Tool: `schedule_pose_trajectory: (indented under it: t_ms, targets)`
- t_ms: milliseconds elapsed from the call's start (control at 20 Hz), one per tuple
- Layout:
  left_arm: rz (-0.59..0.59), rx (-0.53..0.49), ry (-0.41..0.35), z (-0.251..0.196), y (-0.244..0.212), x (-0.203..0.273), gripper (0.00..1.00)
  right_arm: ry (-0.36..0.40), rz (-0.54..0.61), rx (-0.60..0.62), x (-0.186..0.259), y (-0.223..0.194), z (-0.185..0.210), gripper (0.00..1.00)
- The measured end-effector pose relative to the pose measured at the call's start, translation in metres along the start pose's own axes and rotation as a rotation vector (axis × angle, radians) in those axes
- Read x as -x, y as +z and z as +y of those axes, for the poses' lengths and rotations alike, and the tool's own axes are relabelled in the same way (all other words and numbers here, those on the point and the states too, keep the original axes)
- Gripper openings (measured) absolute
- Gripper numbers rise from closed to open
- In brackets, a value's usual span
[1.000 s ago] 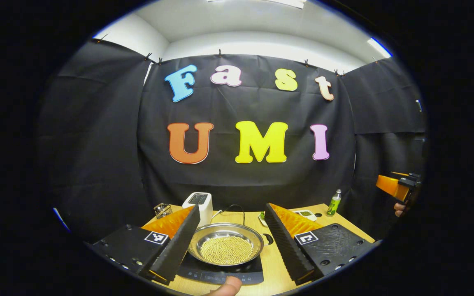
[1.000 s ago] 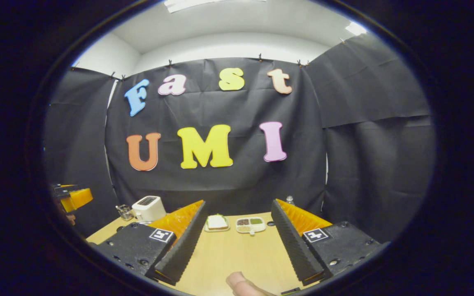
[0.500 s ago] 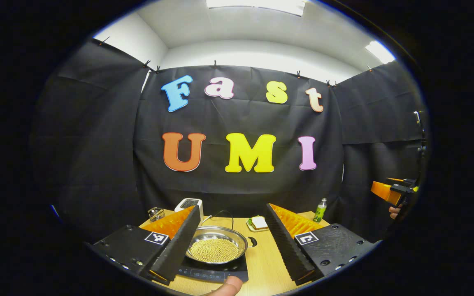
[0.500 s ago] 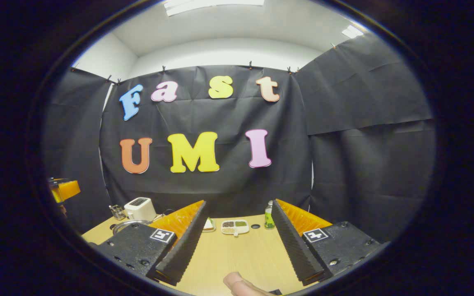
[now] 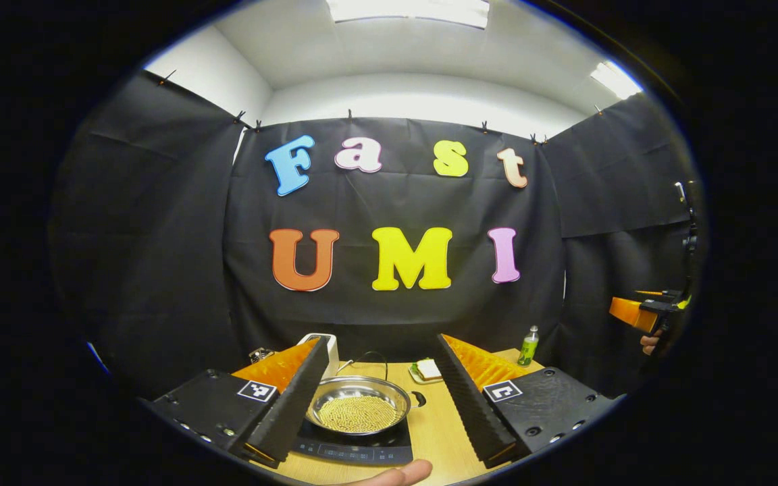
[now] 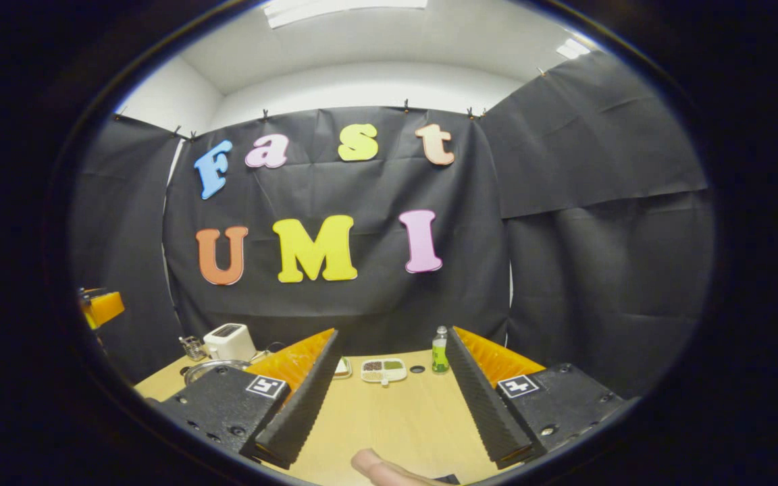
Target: First push the handle of the pot to place it horizontally, then grasp the pot with both hands and set it on the induction cooktop.
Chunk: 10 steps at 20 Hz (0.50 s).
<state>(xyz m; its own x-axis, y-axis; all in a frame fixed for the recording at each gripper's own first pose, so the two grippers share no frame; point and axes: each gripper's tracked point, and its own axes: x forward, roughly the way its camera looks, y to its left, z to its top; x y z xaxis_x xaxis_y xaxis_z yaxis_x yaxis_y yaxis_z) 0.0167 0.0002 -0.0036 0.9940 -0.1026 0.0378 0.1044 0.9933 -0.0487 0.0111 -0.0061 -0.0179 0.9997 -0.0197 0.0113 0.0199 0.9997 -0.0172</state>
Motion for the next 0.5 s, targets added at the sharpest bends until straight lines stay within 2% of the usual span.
schedule_pose_trajectory:
  t_ms: [150,200,250,400,450,500]
  targets:
    - [-0.026,-0.001,0.024,0.012,0.004,0.002,0.95,-0.004,0.002,0.012,0.004,-0.002,0.0,0.96]
    - [-0.024,0.0,0.029,0.013,0.002,0.002,0.84,-0.001,0.002,0.014,0.007,-0.002,0.001,0.96]
    - [-0.018,0.003,0.028,0.013,0.001,0.004,0.95,0.005,0.002,0.014,0.008,-0.001,0.002,0.96]
    - [-0.004,0.004,0.024,0.013,-0.003,0.005,0.95,0.02,-0.003,0.021,0.013,-0.004,0.003,0.96]
    - [-0.01,-0.003,0.026,0.015,-0.002,0.005,0.85,0.021,-0.006,0.023,0.014,-0.004,0.003,0.96]
    - [-0.017,-0.009,0.03,0.016,-0.001,0.006,0.95,0.019,-0.01,0.019,0.015,-0.003,0.002,0.99]
